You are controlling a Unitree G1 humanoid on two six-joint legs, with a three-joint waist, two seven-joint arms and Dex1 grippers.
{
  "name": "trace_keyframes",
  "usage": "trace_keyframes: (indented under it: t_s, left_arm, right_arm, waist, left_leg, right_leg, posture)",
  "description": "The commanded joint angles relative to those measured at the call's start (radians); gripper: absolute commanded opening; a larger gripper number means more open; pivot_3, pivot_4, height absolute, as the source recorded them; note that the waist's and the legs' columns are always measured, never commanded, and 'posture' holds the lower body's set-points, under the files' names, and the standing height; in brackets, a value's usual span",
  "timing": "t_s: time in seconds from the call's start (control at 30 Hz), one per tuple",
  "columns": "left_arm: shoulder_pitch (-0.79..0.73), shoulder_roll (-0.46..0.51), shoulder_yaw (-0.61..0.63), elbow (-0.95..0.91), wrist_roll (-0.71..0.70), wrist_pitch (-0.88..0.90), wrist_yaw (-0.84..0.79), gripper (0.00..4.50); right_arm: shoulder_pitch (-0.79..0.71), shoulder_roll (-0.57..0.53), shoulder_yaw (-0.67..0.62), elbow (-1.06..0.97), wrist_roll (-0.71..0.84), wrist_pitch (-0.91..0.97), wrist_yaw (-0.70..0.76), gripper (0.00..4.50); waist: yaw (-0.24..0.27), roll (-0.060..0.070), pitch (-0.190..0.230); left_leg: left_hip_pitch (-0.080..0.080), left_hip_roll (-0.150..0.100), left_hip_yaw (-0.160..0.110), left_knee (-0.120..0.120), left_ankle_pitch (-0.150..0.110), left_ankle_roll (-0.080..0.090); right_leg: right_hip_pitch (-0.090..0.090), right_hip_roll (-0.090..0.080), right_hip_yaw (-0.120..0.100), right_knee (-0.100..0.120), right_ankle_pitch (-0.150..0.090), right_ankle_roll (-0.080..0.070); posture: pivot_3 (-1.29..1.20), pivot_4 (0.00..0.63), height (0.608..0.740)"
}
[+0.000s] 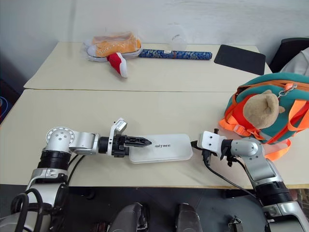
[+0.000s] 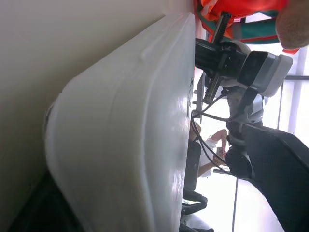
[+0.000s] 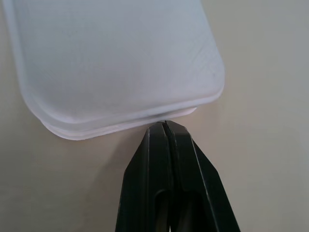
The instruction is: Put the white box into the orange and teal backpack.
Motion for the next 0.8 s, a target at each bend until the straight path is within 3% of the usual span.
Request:
trace_keyframes:
  t_s: [0.03, 0.17, 0.3, 0.4, 0.5, 0.63, 0.8]
  left_arm:
    - [0.018, -0.015, 0.032, -0.039, -0.055, 0.002, 0.031, 3.60]
    - [0.062, -0.002, 0.070, -0.199, -0.001, -0.043, -0.041, 2.43]
    - [0.124, 0.048, 0.074, -0.362, 0.138, -0.277, -0.301, 1.33]
    - [0.151, 0.101, 0.024, -0.403, 0.277, -0.459, -0.541, 1.20]
    - [0.151, 0.147, -0.056, -0.400, 0.442, -0.656, -0.739, 1.20]
    - [0.141, 0.193, -0.150, -0.414, 0.637, -0.919, -0.970, 1.20]
    - [0.157, 0.162, -0.127, -0.451, 0.671, -1.070, -1.101, 1.20]
  right_arm:
    - [0.042, 0.014, 0.023, -0.046, 0.019, 0.041, 0.009, 0.00]
    - [0.090, 0.040, -0.073, -0.134, 0.171, 0.114, 0.006, 0.00]
    - [0.221, -0.014, -0.181, -0.208, 0.221, 0.120, 0.000, 0.00]
    - [0.361, -0.033, -0.316, -0.276, 0.268, 0.151, -0.048, 0.00]
    - [0.529, -0.019, -0.474, -0.366, 0.337, 0.202, -0.089, 0.55]
    - [0.757, 0.095, -0.728, -0.456, 0.448, 0.243, -0.188, 1.85]
    - [0.861, 0.199, -0.945, -0.397, 0.506, 0.240, -0.307, 3.50]
  waist:
    - [0.000, 0.000, 0.000]
    - [0.001, -0.001, 0.000]
    - [0.005, 0.001, 0.001]
    - [0.015, 0.001, 0.001]
    - [0.031, 0.001, 0.001]
    - [0.037, 0.001, 0.001]
    - [0.040, 0.002, 0.001]
  left_leg:
    - [0.000, 0.000, 0.000, 0.000, -0.001, -0.001]
    - [-0.001, 0.000, 0.000, -0.001, -0.002, -0.002]
    - [-0.006, 0.001, 0.000, 0.000, -0.002, -0.003]
    - [-0.009, 0.000, 0.001, 0.000, -0.002, -0.003]
    - [-0.012, 0.000, 0.002, 0.000, -0.002, -0.003]
    - [-0.014, 0.000, 0.003, -0.004, -0.003, -0.003]
    - [-0.014, 0.000, 0.008, -0.014, -0.003, -0.003]
  right_leg:
    - [0.000, 0.000, 0.000, 0.000, 0.000, 0.000]
    - [0.000, 0.001, 0.000, -0.002, 0.000, 0.000]
    - [-0.004, 0.002, 0.000, -0.003, 0.000, 0.000]
    - [-0.006, 0.002, 0.000, -0.004, 0.000, 0.000]
    - [-0.009, 0.002, 0.001, -0.005, 0.000, 0.000]
    - [-0.014, 0.001, 0.002, -0.006, 0.000, 0.000]
    - [-0.018, 0.000, 0.005, -0.010, 0.000, 0.000]
  posture:
    - [0.00, 0.150, 0.740]
    - [0.00, 0.150, 0.740]
    - [0.00, 0.150, 0.740]
    - [0.00, 0.150, 0.740]
    - [0.00, 0.150, 0.740]
    - [0.00, 0.150, 0.740]
    - [0.00, 0.150, 0.740]
